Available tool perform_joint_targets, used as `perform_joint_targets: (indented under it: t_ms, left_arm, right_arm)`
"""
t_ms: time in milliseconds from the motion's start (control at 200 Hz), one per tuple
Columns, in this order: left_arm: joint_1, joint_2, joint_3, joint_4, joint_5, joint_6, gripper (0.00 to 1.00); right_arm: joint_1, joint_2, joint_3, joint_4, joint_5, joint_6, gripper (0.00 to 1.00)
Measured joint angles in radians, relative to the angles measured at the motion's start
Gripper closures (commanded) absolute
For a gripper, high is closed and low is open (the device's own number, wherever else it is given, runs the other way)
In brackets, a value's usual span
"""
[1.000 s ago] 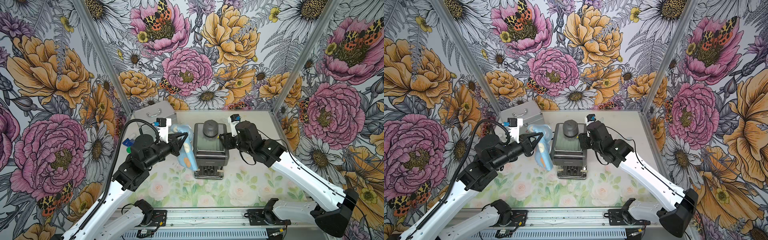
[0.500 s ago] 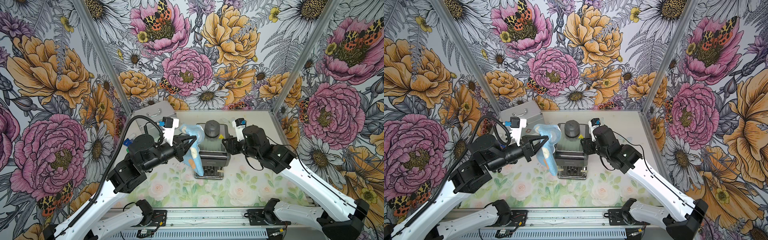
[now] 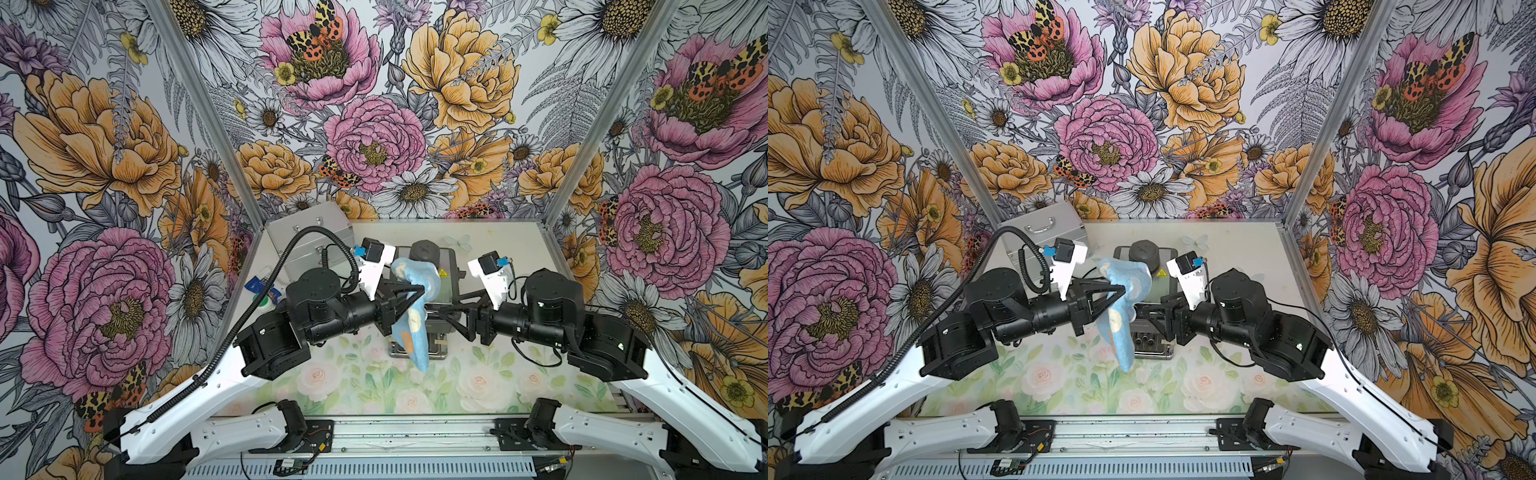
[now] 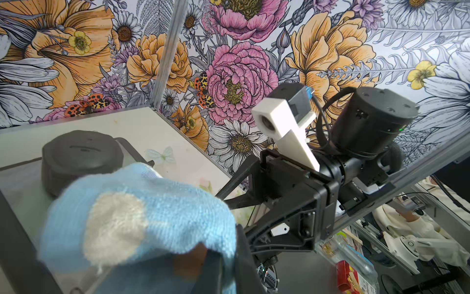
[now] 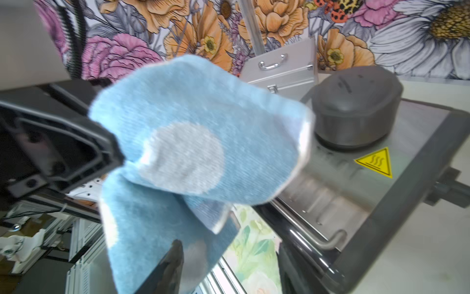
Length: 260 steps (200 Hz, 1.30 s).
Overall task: Wipe the surface of a coffee machine
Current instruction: Adjust the cleaning item.
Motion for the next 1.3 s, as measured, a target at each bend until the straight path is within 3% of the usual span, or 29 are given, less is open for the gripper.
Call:
perform_joint_targets:
  t_ms: [135, 390, 550, 665, 715, 805, 1071, 1226, 1301]
  left_arm:
    - [-0.045, 0.035, 0.022, -0.007, -0.030, 0.013, 1.00]
    - [-0.053, 0.047, 0.027, -0.010, -0.056, 0.024, 1.00]
    - [-0.055, 0.043, 0.027, -0.003, -0.055, 0.023, 1.00]
    - [-0.055, 0.041, 0.019, 0.003, -0.056, 0.023, 1.00]
    - [-0.055, 0.038, 0.010, 0.012, -0.057, 0.023, 1.00]
    - [-0.055, 0.027, -0.008, 0.022, -0.060, 0.023, 1.00]
    - [-0.055, 0.018, -0.020, 0.043, -0.063, 0.023, 1.00]
    - [-0.055, 0.029, -0.020, 0.050, -0.063, 0.023, 1.00]
    - [-0.055, 0.035, -0.024, 0.055, -0.064, 0.023, 1.00]
  right_arm:
    - [0.032, -0.002, -0.018, 0.106, -0.067, 0.033, 0.36]
    - [0.087, 0.086, -0.042, 0.185, -0.081, 0.037, 0.36]
    - [0.095, 0.128, -0.053, 0.192, -0.040, 0.025, 0.57]
    - [0.097, 0.125, -0.060, 0.200, 0.000, 0.025, 0.66]
    - [0.102, 0.114, -0.066, 0.202, 0.020, 0.022, 0.64]
    - [0.107, 0.082, -0.085, 0.204, 0.050, 0.017, 0.51]
    - [0.107, 0.026, -0.106, 0.205, 0.100, 0.017, 0.49]
    - [0.107, 0.033, -0.105, 0.208, 0.114, 0.003, 0.70]
    - [0.111, 0.034, -0.105, 0.210, 0.114, 0.000, 0.89]
